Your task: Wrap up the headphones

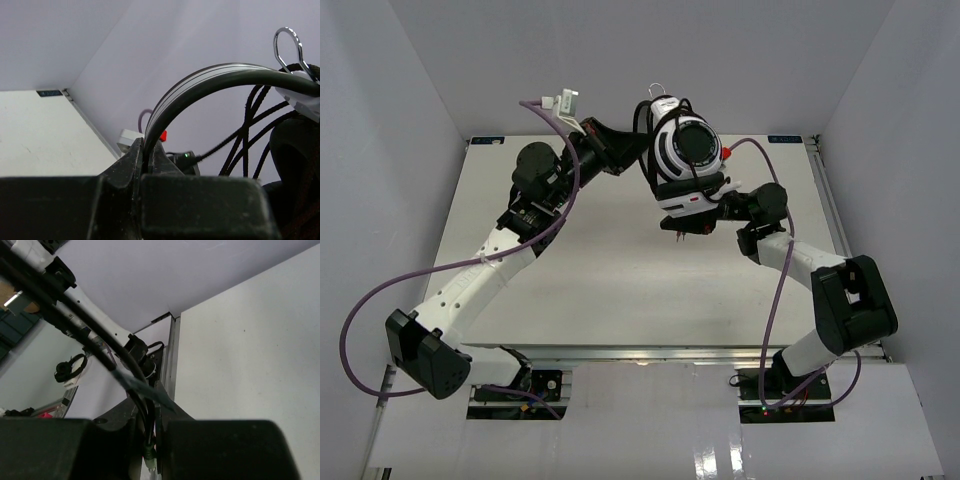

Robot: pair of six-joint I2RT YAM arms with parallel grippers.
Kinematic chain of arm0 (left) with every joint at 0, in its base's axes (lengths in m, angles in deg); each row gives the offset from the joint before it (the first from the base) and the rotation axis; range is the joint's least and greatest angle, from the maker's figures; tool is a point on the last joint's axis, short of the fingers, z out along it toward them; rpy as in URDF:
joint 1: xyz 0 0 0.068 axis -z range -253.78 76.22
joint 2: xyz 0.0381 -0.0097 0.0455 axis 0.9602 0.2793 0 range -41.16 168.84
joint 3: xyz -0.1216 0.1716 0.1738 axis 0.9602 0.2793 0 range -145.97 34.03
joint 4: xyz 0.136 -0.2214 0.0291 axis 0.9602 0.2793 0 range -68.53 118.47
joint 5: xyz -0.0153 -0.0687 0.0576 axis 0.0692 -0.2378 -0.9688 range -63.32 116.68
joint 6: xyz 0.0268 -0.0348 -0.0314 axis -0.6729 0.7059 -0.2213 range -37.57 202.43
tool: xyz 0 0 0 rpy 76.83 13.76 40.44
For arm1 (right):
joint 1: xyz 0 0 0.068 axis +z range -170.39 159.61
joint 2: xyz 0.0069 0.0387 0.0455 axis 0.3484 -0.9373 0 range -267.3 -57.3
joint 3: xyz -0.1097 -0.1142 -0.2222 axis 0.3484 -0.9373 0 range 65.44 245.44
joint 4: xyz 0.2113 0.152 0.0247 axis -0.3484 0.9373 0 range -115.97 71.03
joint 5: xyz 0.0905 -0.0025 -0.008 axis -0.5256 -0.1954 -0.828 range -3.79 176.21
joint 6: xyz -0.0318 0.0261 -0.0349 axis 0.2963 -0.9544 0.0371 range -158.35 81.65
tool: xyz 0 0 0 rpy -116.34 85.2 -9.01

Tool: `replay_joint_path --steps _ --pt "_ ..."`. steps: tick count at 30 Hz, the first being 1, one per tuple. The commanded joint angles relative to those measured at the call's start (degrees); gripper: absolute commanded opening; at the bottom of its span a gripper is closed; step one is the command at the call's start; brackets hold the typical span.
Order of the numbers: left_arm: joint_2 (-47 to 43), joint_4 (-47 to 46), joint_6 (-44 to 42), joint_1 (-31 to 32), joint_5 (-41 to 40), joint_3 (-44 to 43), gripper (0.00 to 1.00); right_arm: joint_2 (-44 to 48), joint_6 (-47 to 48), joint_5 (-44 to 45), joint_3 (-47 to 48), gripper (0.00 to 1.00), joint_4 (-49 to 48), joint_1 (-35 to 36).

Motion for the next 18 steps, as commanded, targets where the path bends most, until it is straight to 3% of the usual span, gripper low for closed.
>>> replay_joint_path --steps 1,4,8,12,18 --pt "-1.8 -4.5 0.8 0.1 -12.9 -2.3 0.0 5.1 -4.6 5.0 -2.7 0.08 -23.0 -0.1" --pt "-3.8 0.8 2.2 0.2 -28.7 2.3 0.0 9.3 7.9 7.1 -5.3 0.08 -6.0 -0.1" --pt "-3.5 17.3 10.5 0.1 -44.0 5.5 0.0 12.1 24.4 10.5 -9.3 0.08 15.0 0.5" --pt "1.1 29.0 24.0 -1.6 -45.8 9.0 0.0 11.0 33.4 12.7 -11.7 0.08 24.2 1.1" --pt "13.3 41.9 31.2 -3.4 -40.7 4.4 0.0 -0.8 49.0 15.1 -4.8 0.08 41.6 2.1"
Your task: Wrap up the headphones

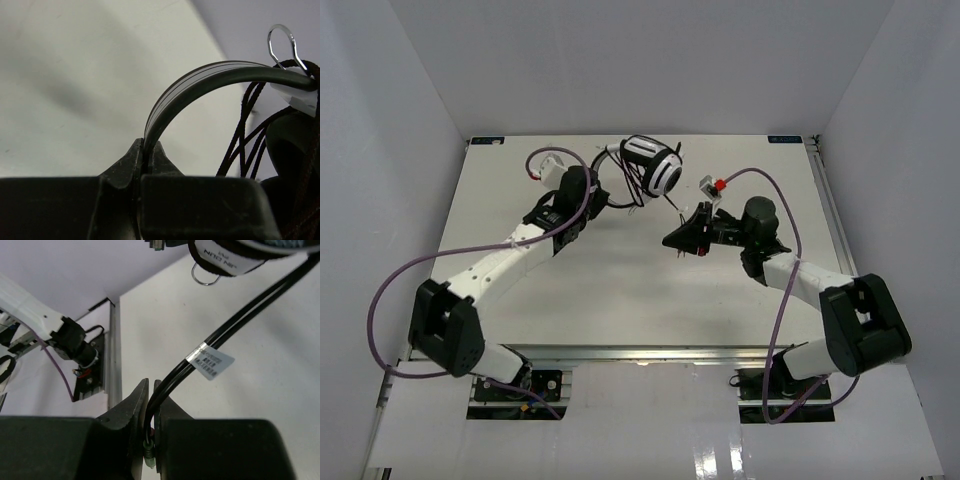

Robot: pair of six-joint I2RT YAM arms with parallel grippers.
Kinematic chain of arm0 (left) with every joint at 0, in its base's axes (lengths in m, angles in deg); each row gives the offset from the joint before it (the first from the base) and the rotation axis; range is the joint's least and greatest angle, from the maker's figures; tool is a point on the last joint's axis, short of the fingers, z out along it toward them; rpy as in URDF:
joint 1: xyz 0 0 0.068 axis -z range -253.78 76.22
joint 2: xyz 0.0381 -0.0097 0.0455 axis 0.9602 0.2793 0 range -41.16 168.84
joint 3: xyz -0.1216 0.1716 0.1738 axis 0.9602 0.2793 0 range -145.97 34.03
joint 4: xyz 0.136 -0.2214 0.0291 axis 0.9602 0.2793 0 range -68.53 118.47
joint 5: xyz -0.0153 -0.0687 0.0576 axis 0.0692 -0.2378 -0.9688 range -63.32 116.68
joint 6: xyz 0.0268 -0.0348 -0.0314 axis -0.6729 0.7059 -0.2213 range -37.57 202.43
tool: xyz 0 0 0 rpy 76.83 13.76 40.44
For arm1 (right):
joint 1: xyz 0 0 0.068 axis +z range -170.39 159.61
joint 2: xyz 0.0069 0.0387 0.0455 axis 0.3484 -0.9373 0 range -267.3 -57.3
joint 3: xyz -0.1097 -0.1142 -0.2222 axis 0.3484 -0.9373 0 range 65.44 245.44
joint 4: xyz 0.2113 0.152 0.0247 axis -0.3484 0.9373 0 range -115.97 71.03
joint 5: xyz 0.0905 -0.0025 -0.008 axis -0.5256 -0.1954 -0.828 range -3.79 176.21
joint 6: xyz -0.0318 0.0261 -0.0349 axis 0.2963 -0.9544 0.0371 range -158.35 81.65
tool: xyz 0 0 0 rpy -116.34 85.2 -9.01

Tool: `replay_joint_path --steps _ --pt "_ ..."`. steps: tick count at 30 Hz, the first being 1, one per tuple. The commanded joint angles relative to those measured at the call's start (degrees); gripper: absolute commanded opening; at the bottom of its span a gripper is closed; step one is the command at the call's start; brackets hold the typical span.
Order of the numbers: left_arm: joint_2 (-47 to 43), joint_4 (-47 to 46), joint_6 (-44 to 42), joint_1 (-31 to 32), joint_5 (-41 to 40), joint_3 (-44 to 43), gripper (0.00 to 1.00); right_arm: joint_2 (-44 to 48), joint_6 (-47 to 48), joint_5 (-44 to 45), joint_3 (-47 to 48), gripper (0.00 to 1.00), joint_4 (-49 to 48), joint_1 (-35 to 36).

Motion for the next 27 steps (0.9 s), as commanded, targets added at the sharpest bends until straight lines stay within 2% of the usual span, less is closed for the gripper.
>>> replay_joint_path --steps 1,6,7,10,13,14,17,18,20,22,23,25,26,27 --pt "6.0 10.9 10.0 -1.1 -0.9 -5.3 0.0 -9.2 17.5 2.7 7.6 0.08 19.0 1.0" --pt "15.5 17.1 5.5 -2.0 1.2 -10.7 0.0 -20.3 28.6 3.9 17.9 0.08 35.5 3.3" --pt "17.6 21.8 4.5 -2.1 1.5 -12.9 0.0 -21.6 30.5 4.5 19.4 0.08 38.3 3.8" --pt "25.1 28.1 1.3 -2.2 2.7 -21.1 0.0 -25.5 34.7 6.3 23.1 0.08 45.4 5.5" --pt "28.1 29.7 -2.8 -2.2 4.0 -23.8 0.0 -26.3 36.0 7.5 24.1 0.08 47.6 5.9" --pt "28.4 29.2 -4.1 -2.2 4.4 -23.6 0.0 -26.2 36.5 7.8 24.1 0.09 48.5 5.9" --pt "27.7 27.2 -6.4 -2.3 5.9 -21.1 0.03 -24.1 38.7 9.0 23.5 0.25 50.4 5.8" --pt "27.0 26.0 -7.3 -2.3 6.3 -19.7 0.06 -23.5 39.3 9.3 23.3 0.28 51.5 5.8" --pt "25.7 24.1 -9.0 -2.4 8.3 -17.8 0.29 -21.1 41.8 9.9 23.1 0.43 53.8 5.5" --pt "24.2 22.3 -11.5 -2.5 10.1 -16.3 0.51 -18.8 43.3 10.7 22.9 0.53 56.3 4.5" --pt "23.1 21.6 -12.4 -2.7 11.2 -15.9 0.57 -17.4 44.3 11.1 22.9 0.59 57.8 3.8" --pt "21.6 21.2 -14.5 -2.7 13.4 -16.2 0.7 -13.2 46.3 11.8 22.4 0.77 60.9 1.8" --pt "20.6 21.3 -16.4 -2.7 14.0 -16.6 0.83 -11.6 46.7 12.7 21.8 0.88 61.6 1.2" --pt "20.0 21.3 -17.5 -2.7 14.8 -17.0 0.84 -8.6 47.2 13.5 21.6 0.97 63.3 0.2"
